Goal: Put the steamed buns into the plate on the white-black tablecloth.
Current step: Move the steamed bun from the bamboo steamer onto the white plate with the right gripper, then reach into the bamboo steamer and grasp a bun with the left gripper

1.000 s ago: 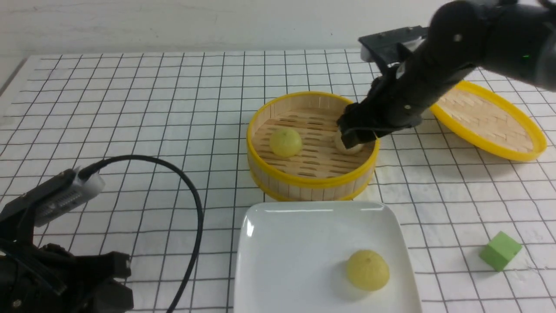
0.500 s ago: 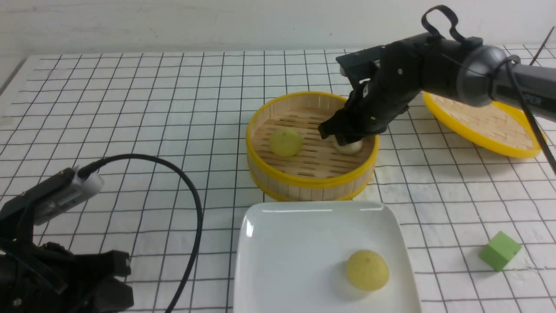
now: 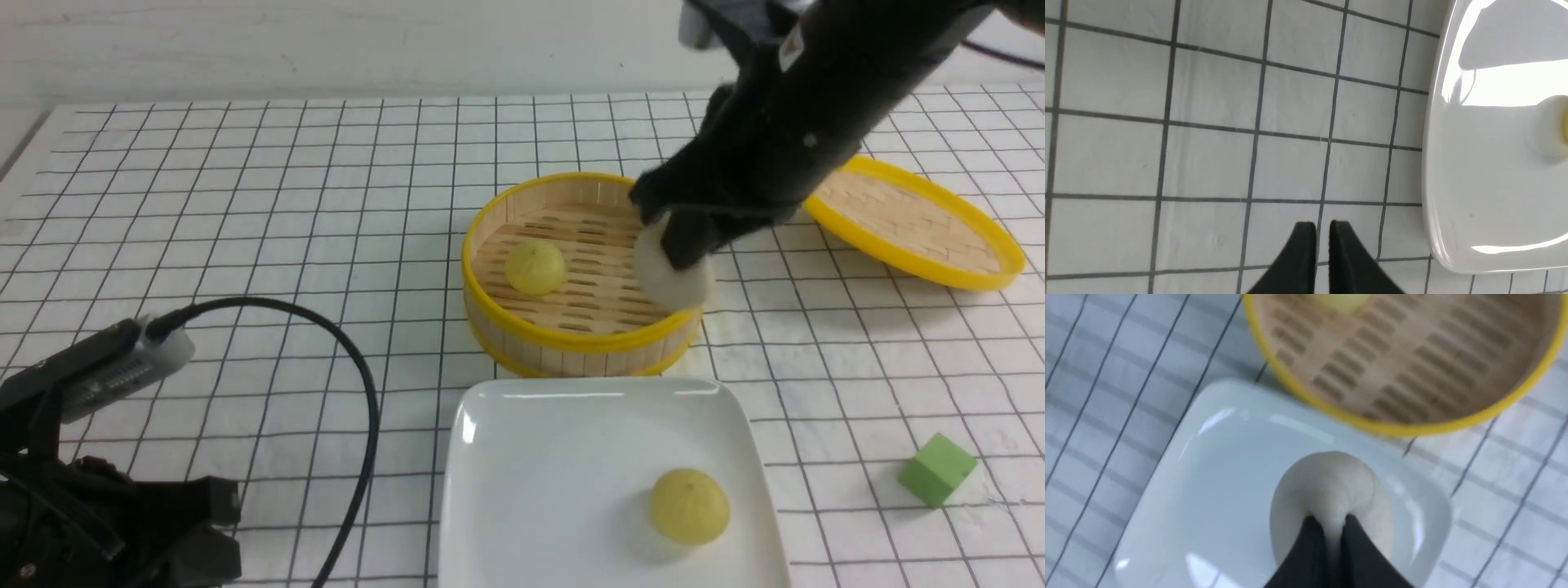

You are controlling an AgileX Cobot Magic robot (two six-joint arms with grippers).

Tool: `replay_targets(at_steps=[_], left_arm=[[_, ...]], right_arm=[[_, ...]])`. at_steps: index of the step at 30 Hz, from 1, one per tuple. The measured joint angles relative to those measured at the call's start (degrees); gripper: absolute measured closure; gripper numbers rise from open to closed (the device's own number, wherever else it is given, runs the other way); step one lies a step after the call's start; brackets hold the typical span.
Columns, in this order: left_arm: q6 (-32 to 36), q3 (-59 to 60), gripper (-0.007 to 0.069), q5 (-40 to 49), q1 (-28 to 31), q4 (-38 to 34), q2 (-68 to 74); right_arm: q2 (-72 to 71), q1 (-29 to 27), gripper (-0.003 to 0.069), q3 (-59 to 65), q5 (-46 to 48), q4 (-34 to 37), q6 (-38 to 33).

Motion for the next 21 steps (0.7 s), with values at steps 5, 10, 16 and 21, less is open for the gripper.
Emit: replay_targets(at_steps=[5,10,16,21], left_arm=[[0.0,0.0,0.0537,-0.1,0.0,0.2,0.0],[0.0,0.0,0.0535,-0.6,0.0,0.3,0.0],[0.0,0.0,0.0532,-1.2,0.0,1.6,0.0],[0.0,0.0,0.0526,-2.0,0.0,2.5,0.0]], right_arm=[[1.4,8.0,0.0612,12.2,-10.9,-1.3,3.0],[6.0,10.1,0.0517,16.7,-18.9,-5.0,9.8],[8.9,10.1,0.0258,16.8,-20.0,-6.1,12.8],[6.7,9.9,0.0221,14.1,-13.3,-9.3,11.0]])
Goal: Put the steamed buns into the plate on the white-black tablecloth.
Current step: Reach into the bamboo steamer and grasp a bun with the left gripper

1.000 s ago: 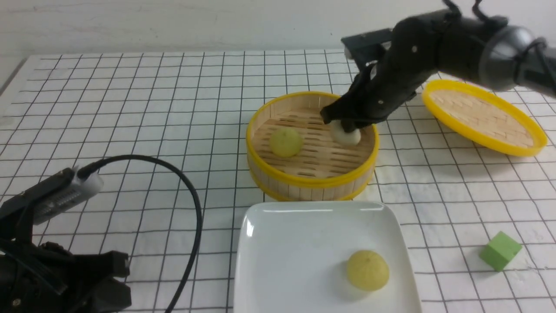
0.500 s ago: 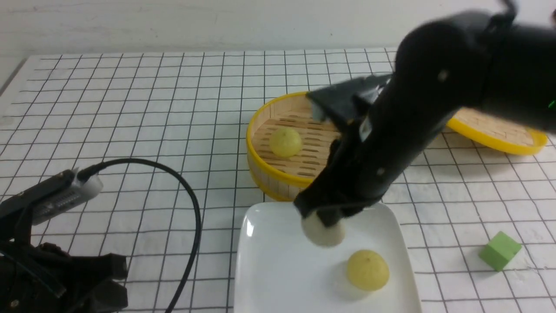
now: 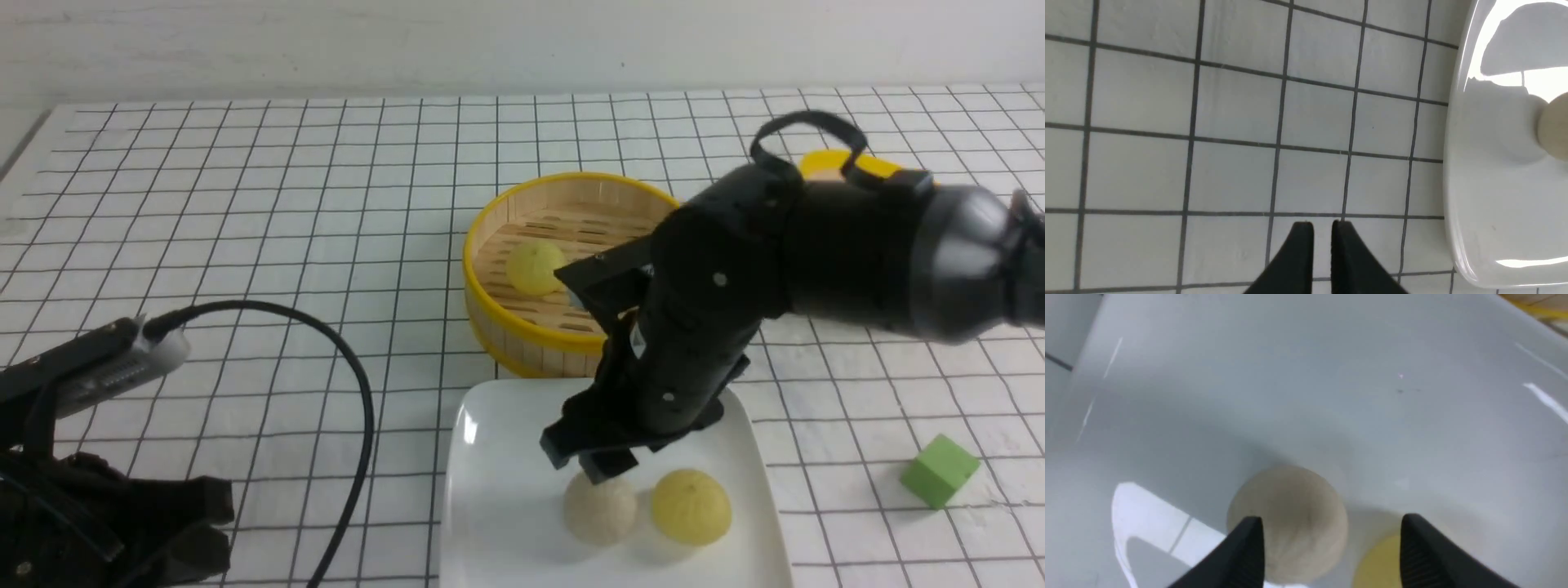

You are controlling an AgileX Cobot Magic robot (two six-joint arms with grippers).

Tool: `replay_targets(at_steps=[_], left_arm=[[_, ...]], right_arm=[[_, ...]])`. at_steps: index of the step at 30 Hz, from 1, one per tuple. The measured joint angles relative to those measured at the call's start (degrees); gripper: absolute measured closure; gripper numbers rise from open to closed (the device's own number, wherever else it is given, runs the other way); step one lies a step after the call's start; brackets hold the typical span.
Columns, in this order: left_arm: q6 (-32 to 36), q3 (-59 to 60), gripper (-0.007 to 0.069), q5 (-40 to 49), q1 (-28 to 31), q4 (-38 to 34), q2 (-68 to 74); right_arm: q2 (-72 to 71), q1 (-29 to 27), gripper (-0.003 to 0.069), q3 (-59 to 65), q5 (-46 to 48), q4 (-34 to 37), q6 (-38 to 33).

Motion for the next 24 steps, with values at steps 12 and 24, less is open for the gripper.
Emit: replay_targets(at_steps=[12,24], left_arm=[[-0.4,0.0,0.0517,-6.9,0.0,0.0,0.0],[3.2,-8.8,0.0622,2.9,0.0,-0.1,5.5]], right_arm=[[-23.9,-7.6,0.0668,-2.3,17.8,-10.3,-0.7],[-61.4,-9.4,0.0673,28.3,13.9,-10.0,-0.7]])
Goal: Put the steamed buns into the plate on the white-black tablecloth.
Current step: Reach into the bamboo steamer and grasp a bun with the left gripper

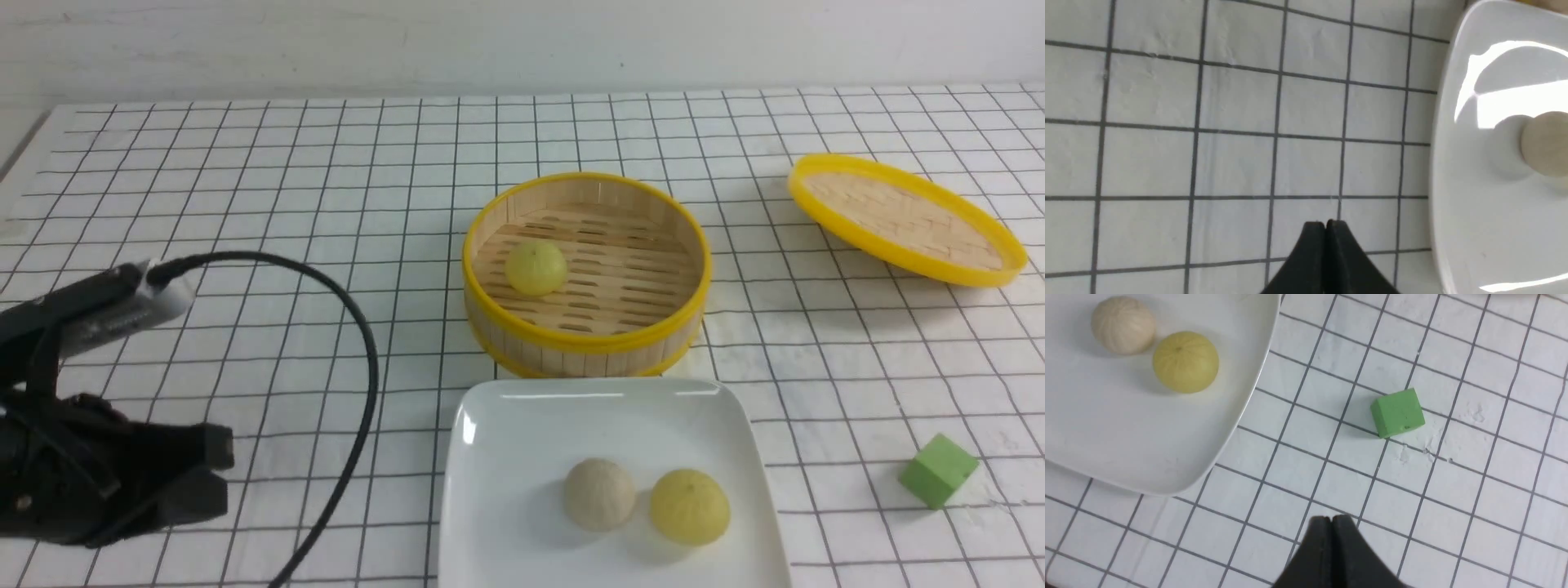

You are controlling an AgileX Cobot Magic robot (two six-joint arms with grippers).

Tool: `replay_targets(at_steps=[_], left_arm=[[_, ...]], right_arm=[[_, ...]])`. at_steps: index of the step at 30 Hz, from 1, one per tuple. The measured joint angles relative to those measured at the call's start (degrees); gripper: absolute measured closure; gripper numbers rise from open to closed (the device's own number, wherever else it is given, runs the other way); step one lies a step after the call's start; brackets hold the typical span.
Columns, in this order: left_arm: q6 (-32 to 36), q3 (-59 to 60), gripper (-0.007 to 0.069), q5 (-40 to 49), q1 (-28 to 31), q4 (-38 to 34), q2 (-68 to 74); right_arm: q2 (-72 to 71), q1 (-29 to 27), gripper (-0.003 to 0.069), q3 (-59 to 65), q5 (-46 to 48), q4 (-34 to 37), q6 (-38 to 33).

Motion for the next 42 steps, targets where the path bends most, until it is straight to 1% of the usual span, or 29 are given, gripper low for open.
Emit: replay_targets(at_steps=[1,3,4,5,6,7,8,9,10,12,14,16,20,25,26,27,28,29,33,37,39,40,42], left_arm=[[0.0,0.0,0.0622,0.4,0.0,0.0,0.3],[0.3,-7.9,0.0622,5.1,0.0,-0.7,6.0],[0.4,-8.5,0.0622,5.4,0.0,-0.8,6.9],[0.6,-12.4,0.0622,7.6,-0.9,-0.9,10.1],[0.7,-13.5,0.0622,7.9,-1.0,-0.9,10.6],[0.9,-17.4,0.0622,9.3,-3.2,-0.7,14.2],[1.0,-19.6,0.0622,9.8,-4.3,-0.5,16.0],[1.3,-23.0,0.0622,10.5,-6.9,-0.3,18.6],[1.3,-23.5,0.0622,10.7,-7.9,-0.1,19.0],[1.2,-29.1,0.0617,11.1,-12.6,0.9,23.2],[-0.2,-34.8,0.0594,10.8,-16.8,2.7,27.4],[-4.2,-42.9,0.0535,9.9,-21.1,6.6,33.5],[-8.5,-52.7,0.0413,8.7,-25.2,13.3,40.9],[-9.4,-64.2,0.0216,8.6,-28.8,18.8,51.6],[-9.4,-64.6,0.021,8.6,-28.8,18.9,52.0],[-9.4,-67.5,0.0171,8.5,-29.4,19.9,54.9],[-9.4,-67.9,0.0162,8.5,-29.5,19.9,55.3],[-9.5,-70.2,0.0135,8.3,-29.9,21.1,58.0],[-9.5,-73.0,0.0118,7.2,-30.0,23.8,62.7],[-9.5,-73.3,0.0134,5.1,-30.0,25.1,65.5],[-9.6,-73.4,0.0179,4.3,-30.0,25.4,66.9],[-9.6,-73.4,0.0214,4.2,-30.0,25.5,67.2],[-9.6,-73.4,0.034,4.2,-30.0,25.5,67.4]], right_arm=[[-0.6,0.0,0.0673,0.6,-0.4,-0.1,0.0],[-8.3,0.0,0.0671,8.5,-8.0,-1.1,0.1],[-8.7,0.0,0.0671,9.0,-8.0,-1.2,0.1],[-11.9,0.0,0.067,12.9,-12.1,-2.2,0.1],[-12.3,0.0,0.067,13.3,-12.6,-2.3,0.1],[-14.3,0.0,0.067,16.7,-16.2,-2.8,0.1],[-15.4,0.0,0.0669,18.2,-17.8,-3.0,0.1],[-16.3,0.0,0.0668,20.2,-19.8,-3.2,0.1],[-16.4,0.0,0.0667,20.5,-20.0,-3.2,0.1],[-17.0,0.0,0.0666,22.6,-21.3,-3.3,0.1],[-17.0,0.0,0.0665,23.2,-21.6,-3.4,0.1],[-17.2,0.0,0.0664,23.5,-22.2,-3.5,0.1],[-17.3,0.0,0.066,23.5,-22.3,-3.4,0.1],[-17.3,0.0,0.0657,23.5,-22.3,-3.4,0.1],[-17.3,0.0,0.0657,23.5,-22.3,-3.4,0.1],[-17.3,0.0,0.0657,23.5,-22.3,-3.3,0.1],[-17.3,0.0,0.0657,23.5,-22.3,-3.3,0.1],[-17.3,0.0,0.0655,23.5,-22.3,-3.3,0.1],[-17.3,0.0,0.0655,23.5,-22.2,-3.3,0.1],[-17.3,0.0,0.0655,23.5,-22.2,-3.3,0.1],[-17.3,0.0,0.0655,23.5,-22.2,-3.3,0.1],[-17.3,0.0,0.0655,23.5,-22.2,-3.3,0.1],[-17.3,0.0,0.0652,23.5,-22.2,-3.3,0.1]])
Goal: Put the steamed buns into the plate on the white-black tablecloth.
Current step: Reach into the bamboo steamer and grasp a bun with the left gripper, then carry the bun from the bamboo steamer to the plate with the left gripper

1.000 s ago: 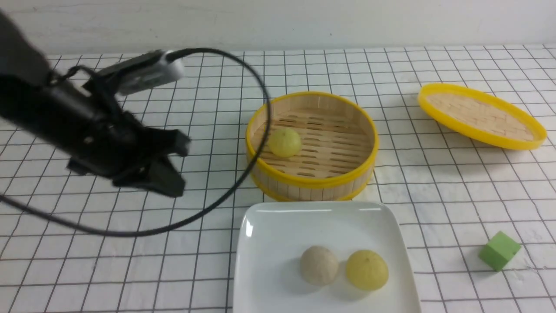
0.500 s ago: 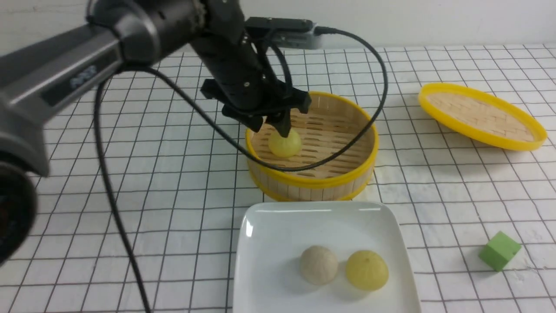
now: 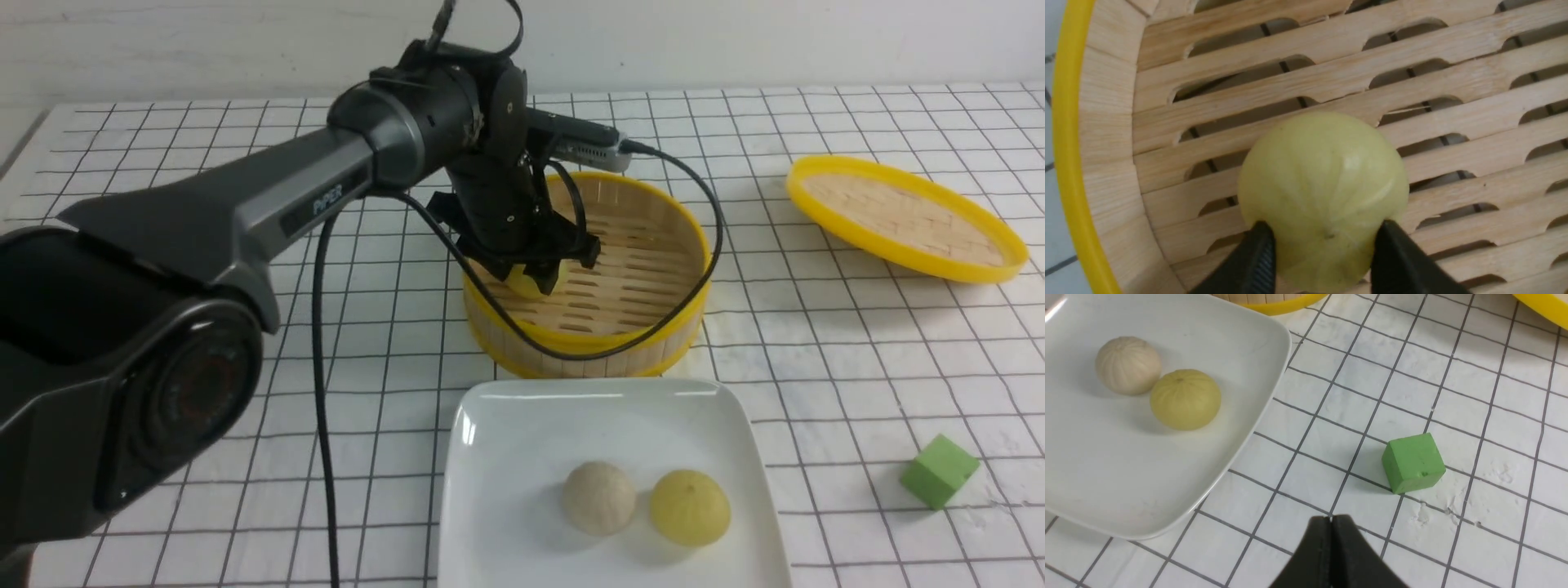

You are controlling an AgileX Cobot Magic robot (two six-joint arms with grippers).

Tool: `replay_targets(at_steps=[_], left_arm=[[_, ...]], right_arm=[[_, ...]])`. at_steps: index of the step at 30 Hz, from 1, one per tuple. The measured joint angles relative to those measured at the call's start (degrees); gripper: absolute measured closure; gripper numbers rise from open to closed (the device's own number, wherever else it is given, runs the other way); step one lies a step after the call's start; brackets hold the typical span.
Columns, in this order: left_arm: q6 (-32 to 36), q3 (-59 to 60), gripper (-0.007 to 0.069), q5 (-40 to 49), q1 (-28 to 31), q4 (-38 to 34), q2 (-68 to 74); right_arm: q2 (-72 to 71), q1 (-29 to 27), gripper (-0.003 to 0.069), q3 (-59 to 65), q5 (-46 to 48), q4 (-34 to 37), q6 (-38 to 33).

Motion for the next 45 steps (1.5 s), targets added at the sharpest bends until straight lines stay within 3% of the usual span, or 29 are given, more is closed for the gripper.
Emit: replay_targets(at_steps=[2,3,4,7,18,23,27,32,34,37,45], left_arm=[[0.0,0.0,0.0407,0.0,0.0,0.0,0.0],[0.0,-0.1,0.0515,0.1,0.0,0.0,0.0],[0.0,-0.2,0.0559,0.3,0.0,0.0,0.0],[-0.2,-1.2,0.0599,1.9,0.0,-0.6,-0.1],[-1.4,-12.0,0.0605,16.0,0.0,-0.6,-13.5],[-2.3,-10.5,0.0605,17.0,0.0,1.3,-21.9],[-5.2,0.1,0.0603,17.0,-0.1,-0.3,-29.9],[-5.8,16.6,0.0603,17.0,-0.1,-7.0,-34.9],[-5.8,28.3,0.0601,16.7,-0.8,-10.7,-35.5],[-5.8,38.4,0.0598,11.5,-2.7,-12.4,-34.3],[-6.0,44.5,0.0542,-2.2,-6.7,-12.7,-30.3]], right_arm=[[0.0,0.0,0.0651,0.0,0.0,0.0,0.0],[0.0,0.0,0.065,0.0,0.0,0.0,0.0],[0.0,0.0,0.065,0.0,0.0,0.0,0.0],[0.0,0.0,0.0647,0.0,0.0,0.0,0.0],[0.0,0.0,0.0633,0.0,0.1,0.0,0.0],[0.0,0.0,0.0626,0.0,0.3,0.0,0.0],[0.0,0.0,0.062,0.0,0.3,0.0,0.0],[0.0,0.0,0.0618,0.0,0.3,0.0,0.0],[0.0,0.0,0.0618,0.0,0.3,0.0,0.0],[0.0,0.0,0.0614,0.0,0.3,0.0,0.0],[0.0,0.0,0.0604,0.0,0.3,0.0,0.0]])
